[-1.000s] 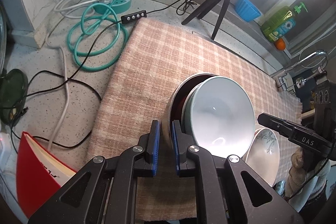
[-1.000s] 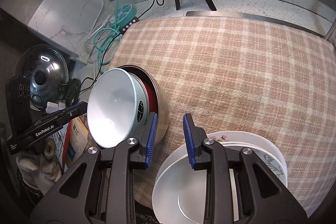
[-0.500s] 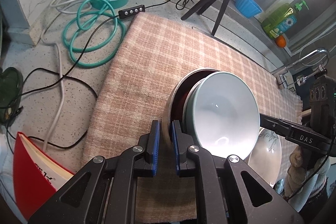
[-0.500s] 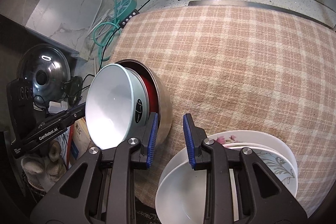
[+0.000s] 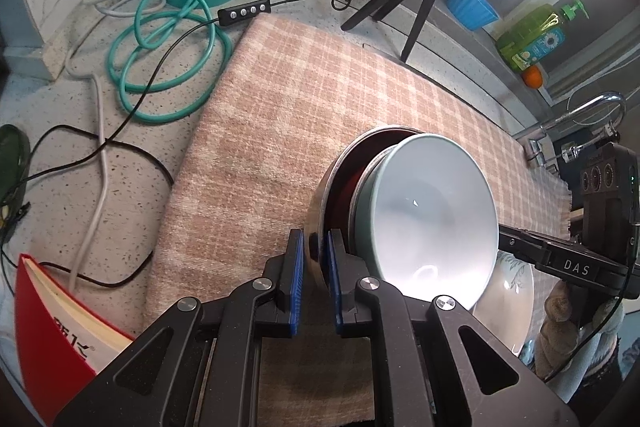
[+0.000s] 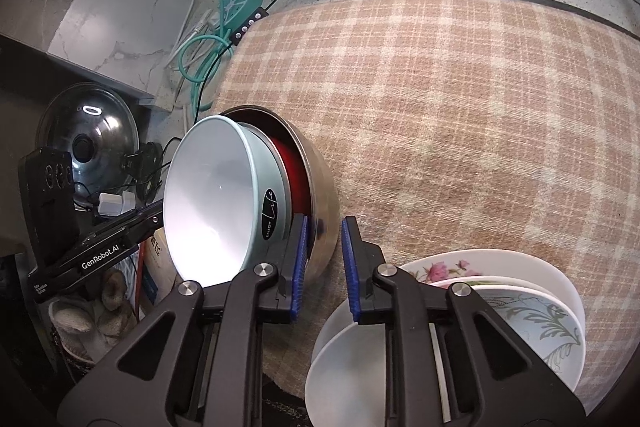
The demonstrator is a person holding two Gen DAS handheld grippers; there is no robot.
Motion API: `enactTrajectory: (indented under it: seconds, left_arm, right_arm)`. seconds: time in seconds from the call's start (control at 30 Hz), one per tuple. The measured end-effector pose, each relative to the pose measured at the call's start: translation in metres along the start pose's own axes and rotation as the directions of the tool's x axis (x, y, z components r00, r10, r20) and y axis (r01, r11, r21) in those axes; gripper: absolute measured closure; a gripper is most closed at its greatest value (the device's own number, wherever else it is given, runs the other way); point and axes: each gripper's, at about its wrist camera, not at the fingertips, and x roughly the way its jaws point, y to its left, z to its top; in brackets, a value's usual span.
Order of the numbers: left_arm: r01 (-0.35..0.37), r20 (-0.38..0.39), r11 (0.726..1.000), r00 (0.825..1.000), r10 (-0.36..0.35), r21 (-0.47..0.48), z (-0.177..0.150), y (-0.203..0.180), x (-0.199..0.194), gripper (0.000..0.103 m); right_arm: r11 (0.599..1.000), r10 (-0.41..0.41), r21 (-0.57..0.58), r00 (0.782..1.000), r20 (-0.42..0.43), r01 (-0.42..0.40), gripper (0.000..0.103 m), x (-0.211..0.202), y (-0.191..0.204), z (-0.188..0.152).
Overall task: Organize plates and bowls
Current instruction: 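Close the right gripper on the rim of the nested steel bowl, then carry the nested bowls onto the white plate stack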
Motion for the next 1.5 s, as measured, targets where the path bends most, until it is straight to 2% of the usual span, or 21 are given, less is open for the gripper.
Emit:
enactTrajectory:
  seconds: [0.13,0.47,0.83,1.1,1.5]
  left_arm:
    - [-0.001,-0.002,1.000,1.000,0.001,0.003,0.000,-0.003,0.002,0.093]
    - [-0.028,0.008,0.999,1.000,0.027,0.019,0.001,-0.007,0.001,0.095]
    - [-0.039,0.033,0.999,0.999,0.038,0.036,0.002,-0.017,-0.010,0.096]
    - [-0.026,0.057,0.998,0.998,0.022,0.064,-0.001,-0.038,-0.024,0.096]
    - [0.004,0.092,0.992,0.996,-0.016,0.128,-0.011,-0.088,-0.042,0.096]
  right_arm:
    - [1.000,-0.001,-0.004,1.000,0.002,0.001,0.092,0.001,0.004,-0.001]
    - [0.998,-0.051,-0.030,0.999,0.005,0.051,0.092,0.000,0.012,-0.002]
    - [0.998,-0.047,-0.030,0.999,0.027,0.048,0.092,-0.014,0.013,-0.004]
    - [0.999,-0.032,-0.020,0.998,0.058,0.033,0.092,-0.045,0.006,-0.013]
    - [0.999,-0.032,-0.006,0.992,0.121,0.033,0.092,-0.105,-0.015,-0.035]
